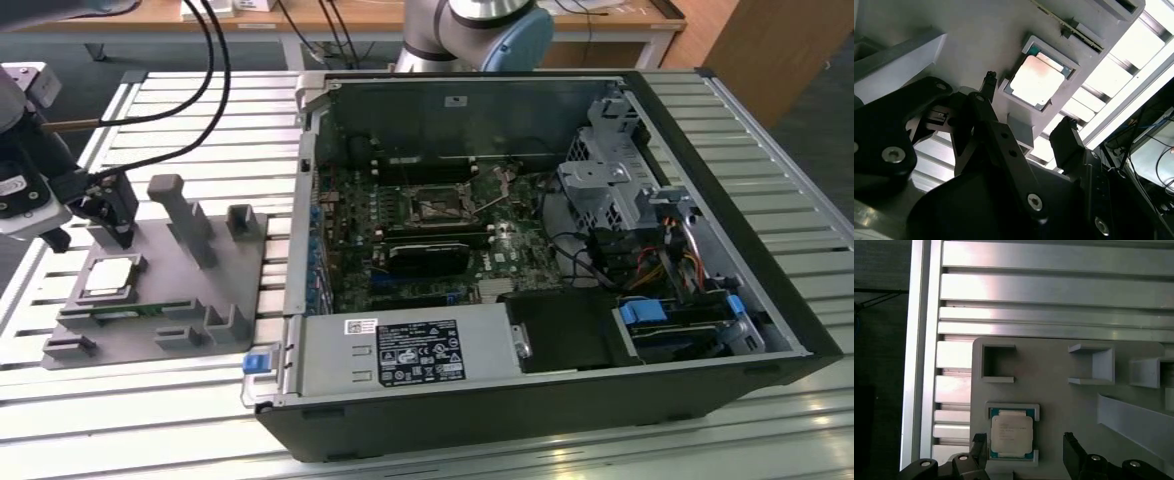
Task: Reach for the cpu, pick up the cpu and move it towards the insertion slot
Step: 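Pick up the cpu and move it towards the insertion slot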
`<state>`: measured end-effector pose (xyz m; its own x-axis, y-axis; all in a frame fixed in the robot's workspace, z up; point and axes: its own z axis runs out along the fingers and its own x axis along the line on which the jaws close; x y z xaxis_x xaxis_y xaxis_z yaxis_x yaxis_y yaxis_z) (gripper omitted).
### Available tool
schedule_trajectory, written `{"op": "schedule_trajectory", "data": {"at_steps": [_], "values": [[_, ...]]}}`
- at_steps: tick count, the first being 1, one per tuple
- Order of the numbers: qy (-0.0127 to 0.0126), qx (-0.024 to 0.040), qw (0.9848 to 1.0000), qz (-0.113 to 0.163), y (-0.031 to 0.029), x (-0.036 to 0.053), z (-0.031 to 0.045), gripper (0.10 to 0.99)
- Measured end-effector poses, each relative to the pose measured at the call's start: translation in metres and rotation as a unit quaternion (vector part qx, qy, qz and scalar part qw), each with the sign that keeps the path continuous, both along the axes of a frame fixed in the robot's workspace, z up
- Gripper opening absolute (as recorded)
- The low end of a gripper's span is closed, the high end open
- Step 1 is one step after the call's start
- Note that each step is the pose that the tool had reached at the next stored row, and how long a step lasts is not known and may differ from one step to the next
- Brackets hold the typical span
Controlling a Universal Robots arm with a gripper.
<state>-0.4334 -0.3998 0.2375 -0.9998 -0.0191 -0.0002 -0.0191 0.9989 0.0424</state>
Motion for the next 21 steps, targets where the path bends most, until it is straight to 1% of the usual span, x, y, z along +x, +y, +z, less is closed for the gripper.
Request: {"op": "schedule_trajectory", "data": {"at_steps": [7,13,21], "values": [[-0.0001,0.0001,1.0000,0.000,-0.0001,-0.0028,-0.0072,0.706],[0.0000,0.0000,1.0000,0.000,-0.0001,-0.0038,-0.0111,0.706],[-0.0001,-0.0037,1.0000,0.000,-0.0001,-0.0041,-0.0145,0.706]]}}
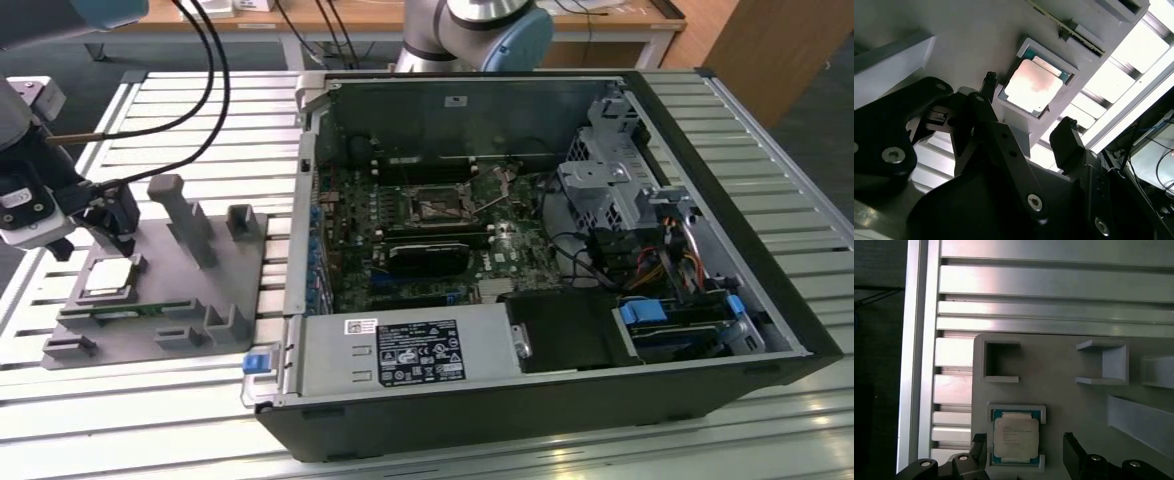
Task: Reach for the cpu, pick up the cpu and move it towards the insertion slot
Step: 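Pick up the cpu and move it towards the insertion slot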
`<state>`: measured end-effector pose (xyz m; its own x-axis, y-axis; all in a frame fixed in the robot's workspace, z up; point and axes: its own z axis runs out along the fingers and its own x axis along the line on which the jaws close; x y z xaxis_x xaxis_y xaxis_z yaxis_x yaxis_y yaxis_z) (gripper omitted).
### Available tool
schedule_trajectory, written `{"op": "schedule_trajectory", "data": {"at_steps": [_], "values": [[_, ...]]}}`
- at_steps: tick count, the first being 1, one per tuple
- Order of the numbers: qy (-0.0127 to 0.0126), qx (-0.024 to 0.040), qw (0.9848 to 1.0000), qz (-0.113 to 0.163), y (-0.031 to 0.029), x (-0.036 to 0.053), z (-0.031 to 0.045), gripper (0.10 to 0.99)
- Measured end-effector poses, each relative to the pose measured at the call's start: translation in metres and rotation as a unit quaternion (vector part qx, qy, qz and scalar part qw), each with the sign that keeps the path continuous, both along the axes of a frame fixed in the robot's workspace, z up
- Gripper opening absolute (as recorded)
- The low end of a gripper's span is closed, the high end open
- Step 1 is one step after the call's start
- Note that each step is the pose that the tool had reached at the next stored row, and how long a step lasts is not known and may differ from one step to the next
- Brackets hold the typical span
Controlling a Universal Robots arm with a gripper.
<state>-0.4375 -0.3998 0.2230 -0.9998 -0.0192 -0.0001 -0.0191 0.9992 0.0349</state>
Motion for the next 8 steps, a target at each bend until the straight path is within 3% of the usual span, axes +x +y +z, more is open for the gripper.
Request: {"op": "schedule_trajectory", "data": {"at_steps": [8], "values": [[0.0001,-0.0001,1.0000,0.000,-0.0001,-0.0001,-0.0052,0.706]]}}
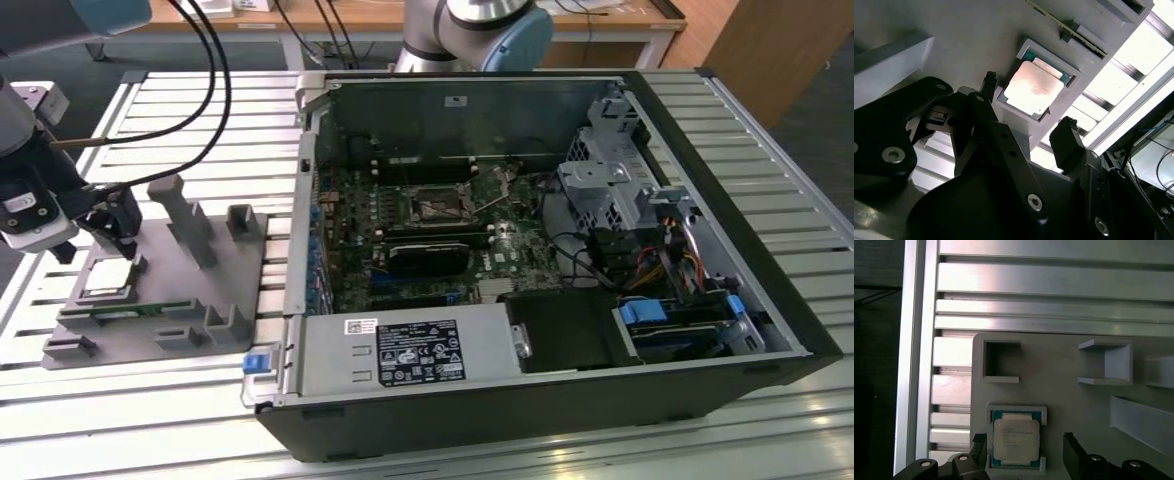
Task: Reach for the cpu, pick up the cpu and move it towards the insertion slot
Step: 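Pick up the cpu and move it towards the insertion slot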
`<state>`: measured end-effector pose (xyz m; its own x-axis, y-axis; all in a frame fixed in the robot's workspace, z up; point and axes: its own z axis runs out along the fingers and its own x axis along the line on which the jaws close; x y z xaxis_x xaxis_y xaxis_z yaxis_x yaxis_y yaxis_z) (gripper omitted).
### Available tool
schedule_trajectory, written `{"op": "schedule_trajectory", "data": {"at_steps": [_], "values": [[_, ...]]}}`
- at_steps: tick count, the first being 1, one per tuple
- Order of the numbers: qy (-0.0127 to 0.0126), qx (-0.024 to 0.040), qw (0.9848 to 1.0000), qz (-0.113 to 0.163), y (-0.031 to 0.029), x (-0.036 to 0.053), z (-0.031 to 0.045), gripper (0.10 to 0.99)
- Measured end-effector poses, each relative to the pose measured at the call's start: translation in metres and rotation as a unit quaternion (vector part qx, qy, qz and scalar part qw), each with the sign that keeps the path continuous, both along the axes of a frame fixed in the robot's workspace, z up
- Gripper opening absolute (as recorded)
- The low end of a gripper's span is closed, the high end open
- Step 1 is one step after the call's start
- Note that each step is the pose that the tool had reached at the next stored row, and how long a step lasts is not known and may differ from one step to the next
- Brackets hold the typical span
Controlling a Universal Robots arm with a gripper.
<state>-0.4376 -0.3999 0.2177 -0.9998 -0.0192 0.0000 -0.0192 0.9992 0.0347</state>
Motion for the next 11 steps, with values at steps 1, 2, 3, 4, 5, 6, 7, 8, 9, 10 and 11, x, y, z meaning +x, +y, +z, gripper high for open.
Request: {"op": "schedule_trajectory", "data": {"at_steps": [1,2,3,4,5,6,7,8,9,10,11], "values": [[0.0000,0.0000,1.0000,0.000,0.0000,0.0000,-0.0007,0.706],[-0.0001,-0.0001,1.0000,0.000,0.0000,0.0000,-0.0014,0.706],[0.0000,-0.0001,1.0000,0.000,-0.0001,-0.0001,-0.0021,0.706],[0.0000,-0.0001,1.0000,0.000,-0.0001,-0.0001,-0.0027,0.706],[0.0000,-0.0002,1.0000,0.000,-0.0001,-0.0002,-0.0033,0.706],[0.0000,-0.0003,1.0000,0.000,-0.0001,-0.0002,-0.0039,0.706],[0.0000,-0.0004,1.0000,0.000,-0.0001,-0.0003,-0.0044,0.706],[0.0000,-0.0006,1.0000,0.000,-0.0002,-0.0004,-0.0051,0.706],[0.0000,-0.0007,1.0000,0.000,-0.0005,-0.0005,-0.0059,0.706],[0.0000,-0.0008,1.0000,0.000,-0.0007,-0.0006,-0.0068,0.706],[0.0000,-0.0007,1.0000,0.001,-0.0011,-0.0007,-0.0077,0.706]]}}
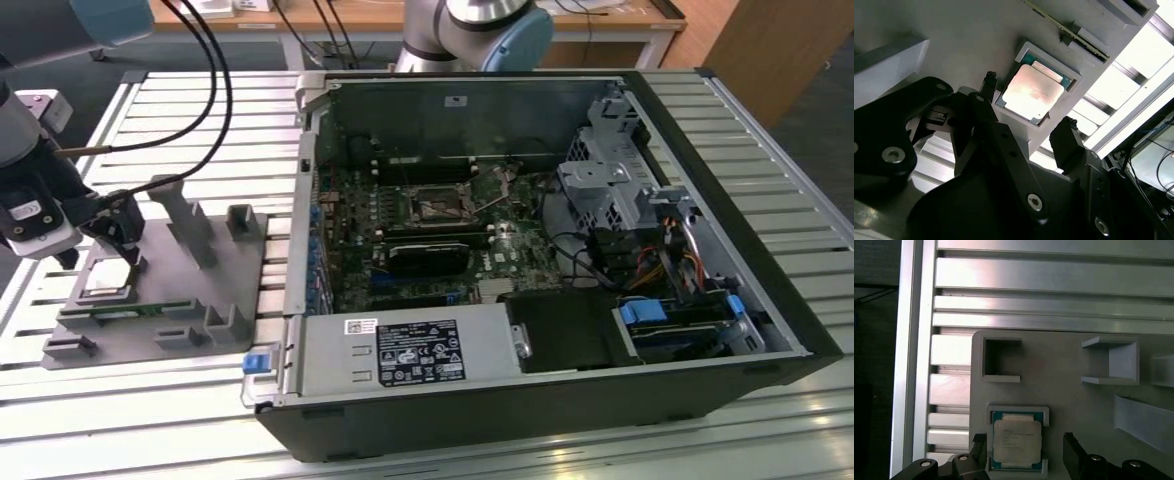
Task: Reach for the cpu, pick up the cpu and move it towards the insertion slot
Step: 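Pick up the cpu and move it towards the insertion slot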
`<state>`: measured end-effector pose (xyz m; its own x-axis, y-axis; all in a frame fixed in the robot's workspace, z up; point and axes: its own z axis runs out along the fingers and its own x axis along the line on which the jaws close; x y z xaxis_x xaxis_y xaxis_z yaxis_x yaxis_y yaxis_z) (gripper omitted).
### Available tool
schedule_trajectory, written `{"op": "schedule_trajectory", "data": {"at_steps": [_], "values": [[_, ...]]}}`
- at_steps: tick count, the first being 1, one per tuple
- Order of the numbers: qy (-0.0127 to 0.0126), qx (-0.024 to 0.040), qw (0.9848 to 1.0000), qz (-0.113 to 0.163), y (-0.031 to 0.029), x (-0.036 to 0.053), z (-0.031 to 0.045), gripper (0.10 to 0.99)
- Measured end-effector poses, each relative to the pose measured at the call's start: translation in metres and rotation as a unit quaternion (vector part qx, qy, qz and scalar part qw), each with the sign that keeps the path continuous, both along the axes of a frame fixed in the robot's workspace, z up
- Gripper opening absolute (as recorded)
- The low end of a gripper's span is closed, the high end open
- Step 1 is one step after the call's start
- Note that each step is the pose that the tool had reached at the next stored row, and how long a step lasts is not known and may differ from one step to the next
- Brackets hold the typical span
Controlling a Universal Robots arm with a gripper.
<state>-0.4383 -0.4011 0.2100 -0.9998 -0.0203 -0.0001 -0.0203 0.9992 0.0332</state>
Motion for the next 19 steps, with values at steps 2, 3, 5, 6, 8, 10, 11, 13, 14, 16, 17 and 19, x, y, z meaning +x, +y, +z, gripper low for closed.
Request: {"op": "schedule_trajectory", "data": {"at_steps": [2,3,5,6,8,10,11,13,14,16,17,19], "values": [[0.0000,0.0000,1.0000,0.000,-0.0009,-0.0002,-0.0018,0.706],[-0.0001,0.0000,1.0000,0.000,-0.0012,-0.0003,-0.0026,0.706],[0.0000,0.0000,1.0000,0.000,-0.0017,-0.0004,-0.0038,0.706],[0.0000,0.0000,1.0000,0.000,-0.0018,-0.0004,-0.0043,0.706],[0.0001,0.0000,1.0000,0.001,-0.0020,-0.0004,-0.0052,0.706],[0.0001,0.0000,1.0000,0.001,-0.0022,-0.0004,-0.0061,0.706],[0.0000,0.0000,1.0000,0.001,-0.0023,-0.0004,-0.0065,0.706],[0.0000,-0.0001,1.0000,0.001,-0.0025,-0.0004,-0.0074,0.706],[0.0000,-0.0002,1.0000,0.001,-0.0027,-0.0004,-0.0078,0.706],[0.0000,-0.0003,1.0000,0.001,-0.0030,-0.0005,-0.0088,0.706],[0.0000,-0.0003,1.0000,0.001,-0.0032,-0.0005,-0.0094,0.706],[-0.0001,-0.0003,1.0000,0.001,-0.0034,-0.0005,-0.0110,0.706]]}}
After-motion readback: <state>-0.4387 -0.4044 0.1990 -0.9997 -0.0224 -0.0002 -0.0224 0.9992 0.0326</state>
